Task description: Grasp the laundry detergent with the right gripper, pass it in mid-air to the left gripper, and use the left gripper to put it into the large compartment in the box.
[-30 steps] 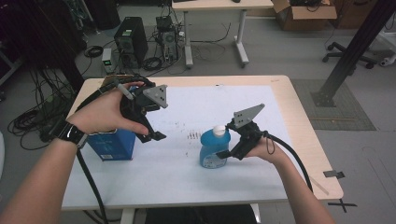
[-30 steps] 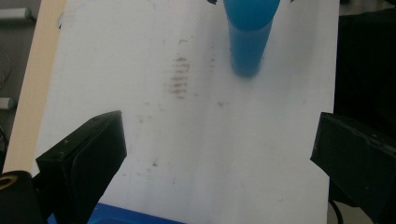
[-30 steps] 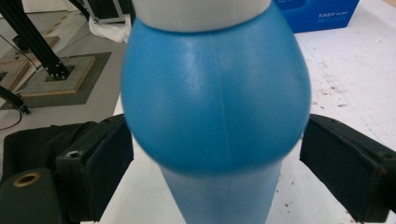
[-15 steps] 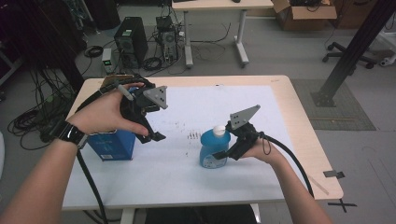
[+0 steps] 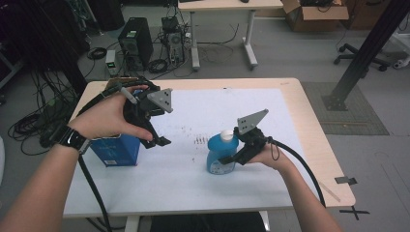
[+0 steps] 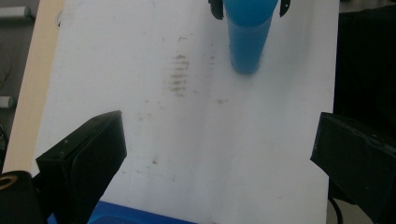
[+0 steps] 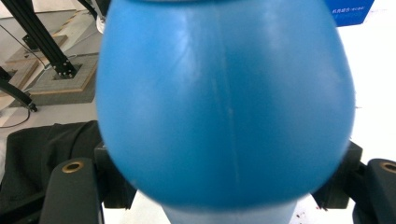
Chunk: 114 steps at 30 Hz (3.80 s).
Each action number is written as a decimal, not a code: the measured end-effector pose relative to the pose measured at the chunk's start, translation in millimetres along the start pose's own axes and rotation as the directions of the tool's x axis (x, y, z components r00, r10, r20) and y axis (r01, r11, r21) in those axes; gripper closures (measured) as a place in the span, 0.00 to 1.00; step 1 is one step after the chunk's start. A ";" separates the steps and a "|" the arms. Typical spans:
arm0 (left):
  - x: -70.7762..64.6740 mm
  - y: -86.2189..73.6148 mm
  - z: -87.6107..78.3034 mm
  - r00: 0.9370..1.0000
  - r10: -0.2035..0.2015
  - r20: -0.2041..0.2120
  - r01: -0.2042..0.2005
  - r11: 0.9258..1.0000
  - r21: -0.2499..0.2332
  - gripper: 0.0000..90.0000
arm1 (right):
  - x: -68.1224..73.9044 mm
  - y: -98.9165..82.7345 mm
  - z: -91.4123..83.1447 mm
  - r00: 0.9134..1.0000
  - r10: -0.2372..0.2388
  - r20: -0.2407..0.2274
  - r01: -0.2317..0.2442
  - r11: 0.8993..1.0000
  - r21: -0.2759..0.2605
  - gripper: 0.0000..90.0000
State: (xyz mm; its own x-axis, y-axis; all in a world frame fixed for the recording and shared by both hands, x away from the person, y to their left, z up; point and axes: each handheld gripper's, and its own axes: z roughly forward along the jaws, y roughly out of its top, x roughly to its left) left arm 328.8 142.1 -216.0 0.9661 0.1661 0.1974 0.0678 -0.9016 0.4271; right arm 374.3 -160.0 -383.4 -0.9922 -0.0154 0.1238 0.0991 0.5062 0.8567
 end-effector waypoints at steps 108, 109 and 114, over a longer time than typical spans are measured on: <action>-14.2 61.3 12.3 0.997 0.038 0.070 -0.041 0.998 0.042 0.29 | 30.8 117.7 30.9 0.990 -0.141 0.021 0.140 0.989 0.052 0.47; -14.5 61.7 12.8 0.997 0.035 0.069 -0.037 0.999 0.039 0.30 | 30.9 117.7 30.7 0.989 -0.144 0.022 0.142 0.989 0.050 0.47; -15.0 62.1 13.0 0.997 0.039 0.068 -0.042 0.998 0.047 0.31 | 30.8 118.0 29.9 0.989 -0.143 0.023 0.142 0.989 0.046 0.47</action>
State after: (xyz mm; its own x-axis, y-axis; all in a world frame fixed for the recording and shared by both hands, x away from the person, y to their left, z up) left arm 321.7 78.4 -203.9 0.9827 0.1035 0.1534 0.0386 -0.9255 0.3768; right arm 353.1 -75.0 -293.5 -0.9976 -0.0681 -0.0114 -0.0463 0.5381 0.8416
